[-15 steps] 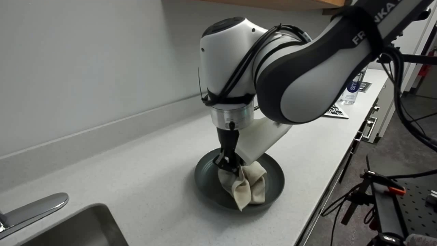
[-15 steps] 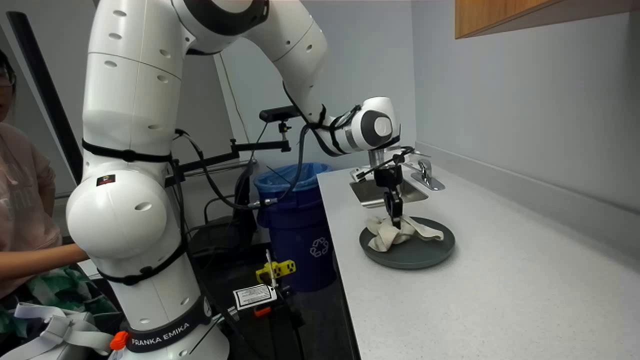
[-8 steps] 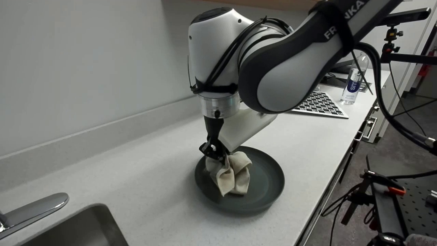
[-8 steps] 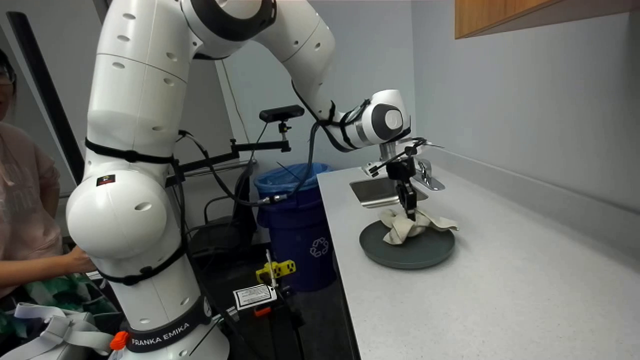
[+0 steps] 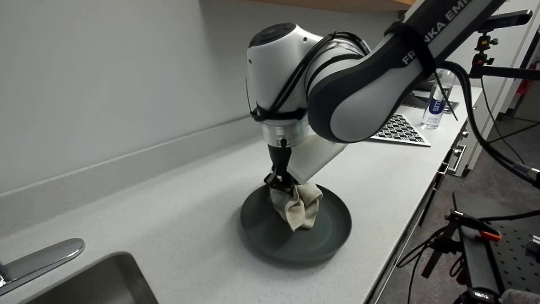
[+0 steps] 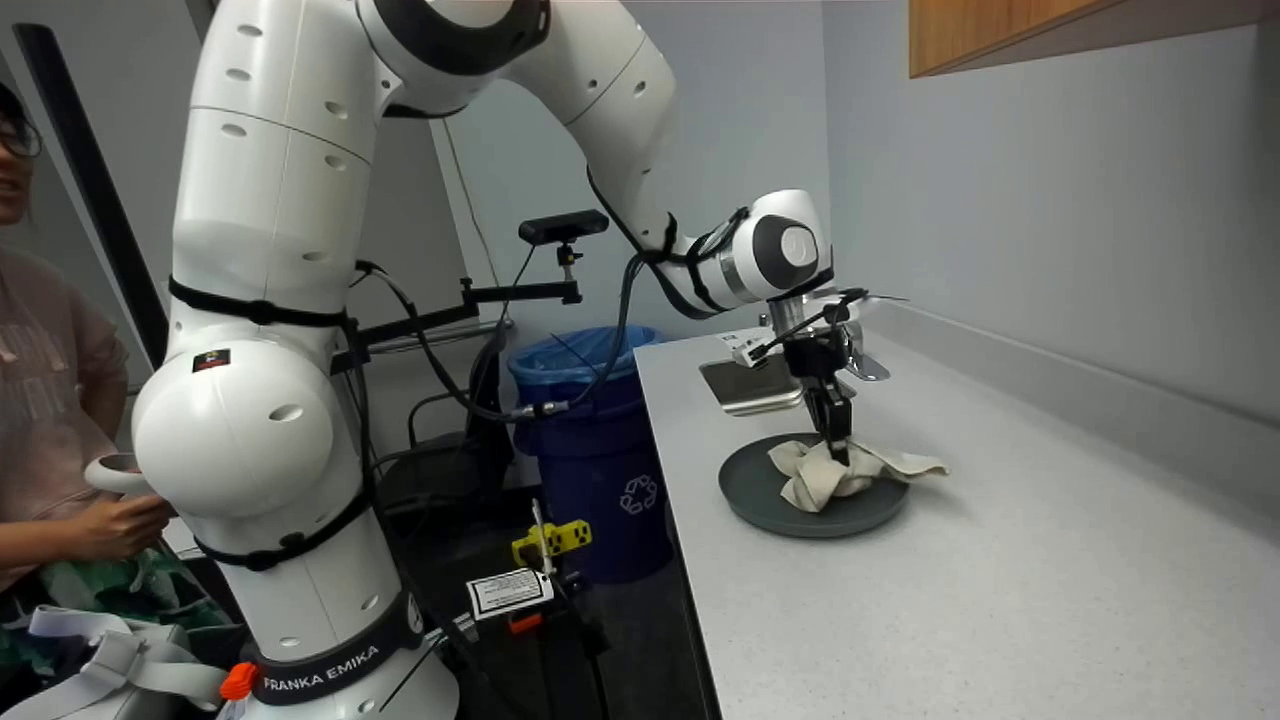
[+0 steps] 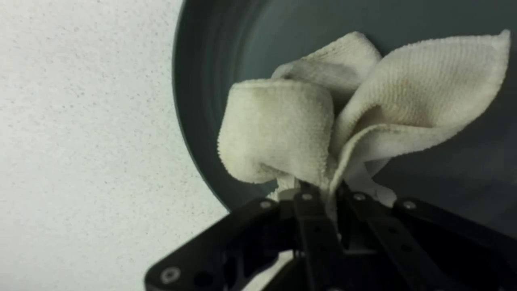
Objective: Use the towel to wipe the plate
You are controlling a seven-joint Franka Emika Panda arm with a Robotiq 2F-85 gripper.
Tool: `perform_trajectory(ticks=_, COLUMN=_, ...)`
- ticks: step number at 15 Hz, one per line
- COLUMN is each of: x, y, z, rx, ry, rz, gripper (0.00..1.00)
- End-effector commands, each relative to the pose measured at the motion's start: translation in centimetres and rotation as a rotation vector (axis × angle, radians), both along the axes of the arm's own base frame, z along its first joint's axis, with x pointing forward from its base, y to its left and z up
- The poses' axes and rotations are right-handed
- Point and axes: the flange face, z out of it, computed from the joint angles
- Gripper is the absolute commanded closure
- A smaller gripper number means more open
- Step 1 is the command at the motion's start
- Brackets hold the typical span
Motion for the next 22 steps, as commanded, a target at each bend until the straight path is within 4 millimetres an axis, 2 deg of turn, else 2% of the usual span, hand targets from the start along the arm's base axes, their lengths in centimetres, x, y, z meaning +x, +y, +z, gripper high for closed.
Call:
perform_trajectory(ticks=1, x=-2.4, y=0.4, z=0.2, rx=-0.001, ry=0.052, rz=0.009, gripper=0.97)
perform_trajectory(ticks=5, x=-3.2, y=3.3, z=-0.2, rx=0.042, ry=0.065, rz=0.033, gripper=0.97)
perform_trajectory(ticks=8, x=-1.9, y=6.4, z=0.3, rx=0.104, ry=0.041, rz=0.047, gripper=0.97)
perform_trajectory(ticks=11, x=-0.3, y=8.2, z=1.2, rx=0.141, ry=0.002, rz=0.054, gripper=0.97)
perform_trajectory(ticks=13, x=0.8, y=7.9, z=1.8, rx=0.122, ry=-0.027, rz=0.055, gripper=0.97)
perform_trajectory(ticks=15, x=1.5, y=6.8, z=2.0, rx=0.099, ry=-0.038, rz=0.047, gripper=0.97)
perform_trajectory(ticks=18, x=2.1, y=4.0, z=2.1, rx=0.029, ry=-0.058, rz=0.036, gripper=0.97)
perform_trajectory(ticks=22, x=1.4, y=0.5, z=2.5, rx=-0.063, ry=-0.087, rz=0.007, gripper=0.97)
